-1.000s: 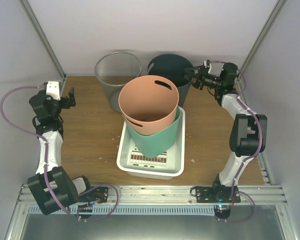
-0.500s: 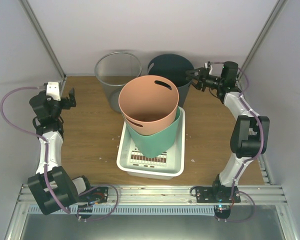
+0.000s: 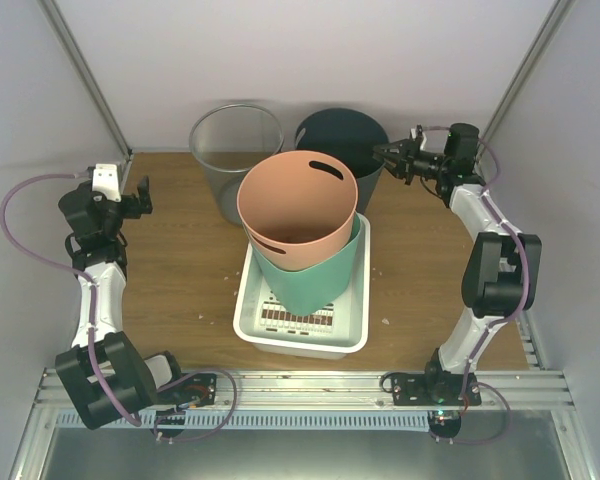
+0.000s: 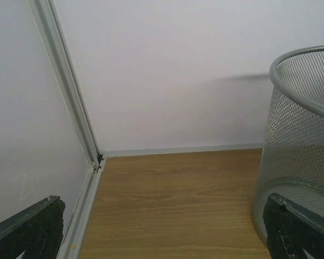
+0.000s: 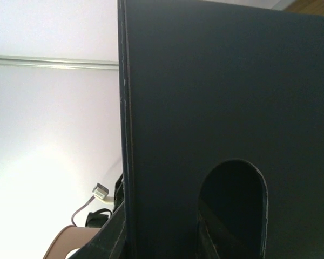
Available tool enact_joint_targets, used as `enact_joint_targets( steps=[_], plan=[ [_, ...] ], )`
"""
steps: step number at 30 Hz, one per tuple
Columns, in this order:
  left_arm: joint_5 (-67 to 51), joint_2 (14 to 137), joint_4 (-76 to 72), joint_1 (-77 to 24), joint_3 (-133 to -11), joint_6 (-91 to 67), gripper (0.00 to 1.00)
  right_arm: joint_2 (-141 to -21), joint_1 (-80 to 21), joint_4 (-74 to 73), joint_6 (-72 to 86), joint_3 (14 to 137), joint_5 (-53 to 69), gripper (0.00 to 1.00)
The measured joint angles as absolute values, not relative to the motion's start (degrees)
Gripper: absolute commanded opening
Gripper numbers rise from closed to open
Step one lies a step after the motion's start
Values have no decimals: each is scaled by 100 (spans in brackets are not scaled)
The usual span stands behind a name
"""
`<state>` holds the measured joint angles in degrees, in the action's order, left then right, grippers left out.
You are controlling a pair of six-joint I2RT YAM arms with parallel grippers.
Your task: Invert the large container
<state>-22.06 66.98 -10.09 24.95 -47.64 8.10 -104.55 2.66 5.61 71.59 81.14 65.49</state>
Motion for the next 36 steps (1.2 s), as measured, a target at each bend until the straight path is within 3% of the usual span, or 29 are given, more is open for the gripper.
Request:
enact_joint_targets(
  steps=[6, 16, 24, 36],
  plan=[
    [-2206, 6698, -1009, 2526, -4762, 805, 99, -10455, 281, 716, 7290, 8062, 6565, 1],
    [-2231, 6702, -1011, 2530, -4764, 790, 99, -10381, 285, 821, 7299, 7988, 6521, 1],
    [-2294, 6726, -1011, 2530, -4768, 687, 99, -10280, 314, -1017, 5284, 9347, 5745, 1],
    [-2381, 6858, -1009, 2530, -4897, 530, 99, -9832, 357, -2709, 3277, 10245, 4694, 1]
  ],
)
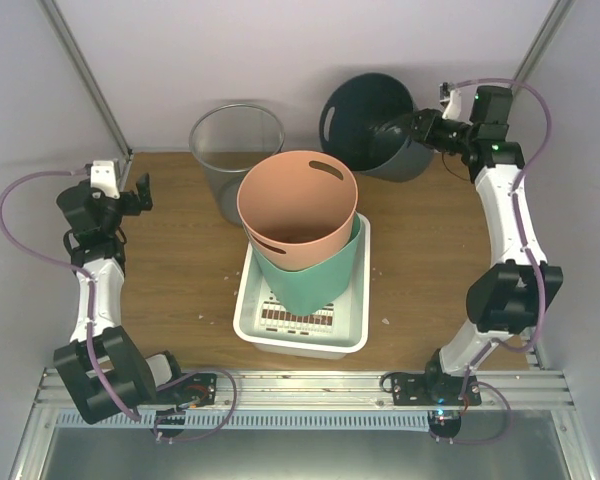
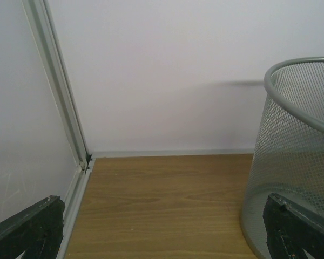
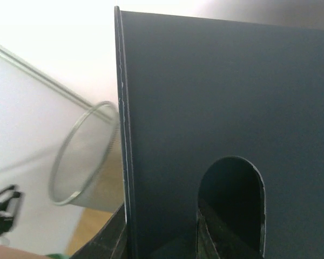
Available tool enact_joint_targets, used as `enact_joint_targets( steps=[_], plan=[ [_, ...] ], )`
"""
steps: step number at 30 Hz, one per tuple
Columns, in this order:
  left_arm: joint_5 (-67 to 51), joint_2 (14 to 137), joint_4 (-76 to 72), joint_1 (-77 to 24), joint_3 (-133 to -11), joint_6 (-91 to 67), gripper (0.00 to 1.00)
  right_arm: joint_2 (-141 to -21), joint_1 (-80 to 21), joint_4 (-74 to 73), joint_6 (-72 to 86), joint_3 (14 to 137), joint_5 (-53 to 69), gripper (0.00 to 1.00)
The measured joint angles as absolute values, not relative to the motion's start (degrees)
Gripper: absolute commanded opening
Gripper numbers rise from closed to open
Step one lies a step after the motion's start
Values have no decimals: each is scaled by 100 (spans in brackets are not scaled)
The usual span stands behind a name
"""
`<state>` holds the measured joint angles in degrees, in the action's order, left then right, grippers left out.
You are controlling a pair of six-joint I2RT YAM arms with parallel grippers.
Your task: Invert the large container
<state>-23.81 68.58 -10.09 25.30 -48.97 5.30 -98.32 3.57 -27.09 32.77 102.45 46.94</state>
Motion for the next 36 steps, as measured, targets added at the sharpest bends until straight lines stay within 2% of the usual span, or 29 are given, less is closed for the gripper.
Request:
enact_joint_targets(
  steps=[9, 16, 24, 30, 36],
  plan=[
    [-2519, 6936, -1009, 2530, -5015, 395, 99, -9207, 134, -3813, 1621, 10348, 2405, 1],
    [-2733, 7024, -1028, 2530, -5070, 279, 99, -9030, -694, -3885, 567, 10202, 228, 1],
    [-2853, 7122, -1076, 2530, -5164, 172, 99, -9083, -1778, -3503, -652, 9454, -2141, 1],
    [-2899, 7183, -1153, 2530, -5166, 145, 99, -9085, -1946, -2700, -1568, 8925, -3555, 1],
    [-2969, 7325, -1221, 2530, -5175, 80, 99, -9118, -2069, -1894, -1988, 8495, -3850, 1]
  ],
)
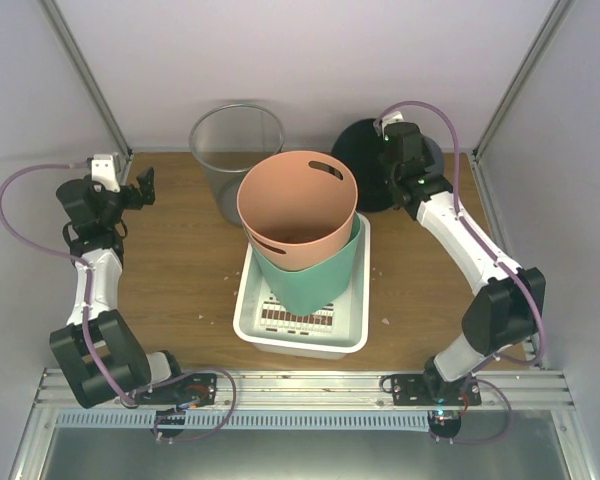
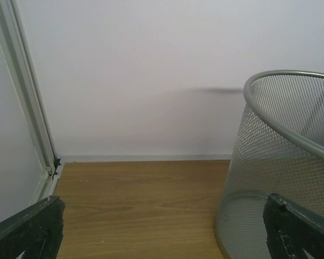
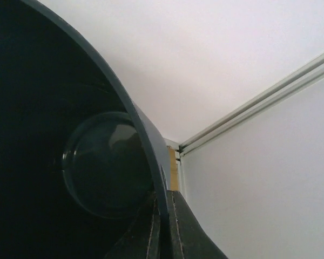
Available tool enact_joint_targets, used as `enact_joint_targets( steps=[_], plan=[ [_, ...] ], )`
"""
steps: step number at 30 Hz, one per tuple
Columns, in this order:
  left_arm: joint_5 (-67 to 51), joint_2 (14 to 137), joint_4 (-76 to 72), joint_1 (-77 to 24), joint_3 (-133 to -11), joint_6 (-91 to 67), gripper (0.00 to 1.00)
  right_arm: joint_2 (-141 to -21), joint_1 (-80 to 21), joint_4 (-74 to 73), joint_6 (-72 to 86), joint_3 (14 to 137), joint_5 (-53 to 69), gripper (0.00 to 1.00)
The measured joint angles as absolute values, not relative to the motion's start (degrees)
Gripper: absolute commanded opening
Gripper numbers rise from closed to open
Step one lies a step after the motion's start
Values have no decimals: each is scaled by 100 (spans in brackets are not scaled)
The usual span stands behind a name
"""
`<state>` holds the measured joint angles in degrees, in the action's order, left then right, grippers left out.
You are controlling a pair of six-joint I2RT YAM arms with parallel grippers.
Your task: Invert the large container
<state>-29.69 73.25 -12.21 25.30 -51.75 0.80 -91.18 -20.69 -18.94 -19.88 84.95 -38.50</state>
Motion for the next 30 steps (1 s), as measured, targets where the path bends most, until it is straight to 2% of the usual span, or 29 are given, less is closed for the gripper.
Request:
enact_joint_targets(
  steps=[5, 11, 19, 30],
  plan=[
    [-3006, 7378, -1251, 2530, -5256, -10, 99, -9218, -1907, -1894, -1855, 8545, -3691, 1],
    [-3017, 7378, -1273, 2530, -5284, -49, 99, -9435, -1570, -2318, -1404, 8989, -2825, 1],
    [-2965, 7402, -1264, 2530, -5345, 5, 99, -9939, -1111, -3151, -832, 9929, -1044, 1],
    [-2908, 7404, -1221, 2530, -5470, 97, 99, -10254, -395, -3398, -556, 10210, 1350, 1]
  ],
)
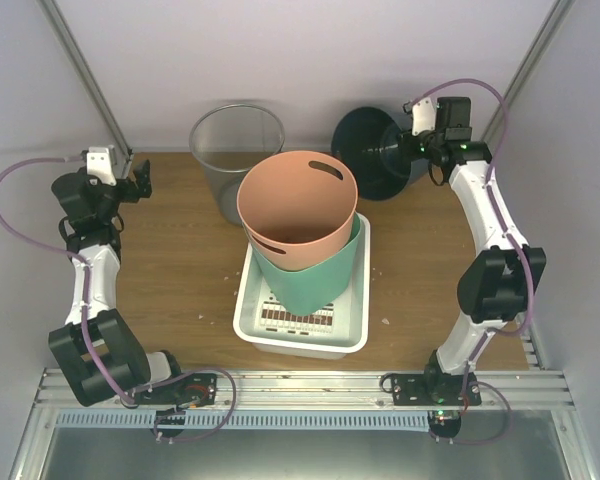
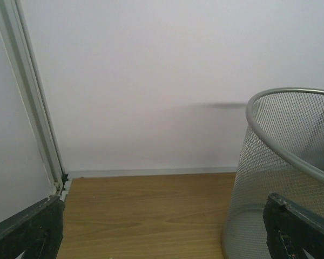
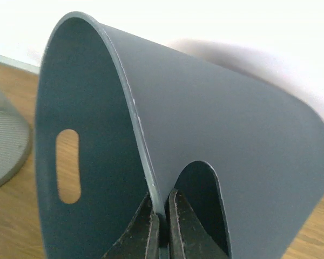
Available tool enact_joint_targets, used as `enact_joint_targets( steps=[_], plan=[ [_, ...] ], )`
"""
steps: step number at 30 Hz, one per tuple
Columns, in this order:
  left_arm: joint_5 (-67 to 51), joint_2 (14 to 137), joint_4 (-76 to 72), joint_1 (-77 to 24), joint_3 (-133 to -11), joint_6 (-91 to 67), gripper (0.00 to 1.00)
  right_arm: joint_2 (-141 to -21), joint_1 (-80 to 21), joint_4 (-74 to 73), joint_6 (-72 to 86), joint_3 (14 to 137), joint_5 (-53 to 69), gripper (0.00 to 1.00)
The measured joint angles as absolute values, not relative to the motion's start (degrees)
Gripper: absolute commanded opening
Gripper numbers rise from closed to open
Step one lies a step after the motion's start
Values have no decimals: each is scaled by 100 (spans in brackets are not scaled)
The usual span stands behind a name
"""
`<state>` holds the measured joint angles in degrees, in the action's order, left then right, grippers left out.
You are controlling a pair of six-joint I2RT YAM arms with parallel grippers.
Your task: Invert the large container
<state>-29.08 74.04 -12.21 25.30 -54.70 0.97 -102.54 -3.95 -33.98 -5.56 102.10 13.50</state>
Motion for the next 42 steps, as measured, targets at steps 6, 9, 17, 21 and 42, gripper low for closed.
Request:
enact_joint_targets(
  steps=[6, 9, 17, 21, 42],
  plan=[
    [-2906, 7408, -1214, 2530, -5507, 99, 99, -10394, -296, -3345, -563, 10116, 2316, 1],
    [-2888, 7408, -1212, 2530, -5507, 106, 99, -10501, -246, -3343, -578, 10099, 2755, 1],
    [-2840, 7408, -1199, 2530, -5507, 110, 99, -10827, -104, -3385, -676, 10158, 3516, 16],
    [-2836, 7408, -1197, 2530, -5507, 110, 99, -10938, -102, -3684, -661, 10123, 3776, 23],
    [-2821, 7465, -1173, 2530, -5634, 165, 99, -11616, 130, -3955, -82, 9686, 3826, 47]
  ],
)
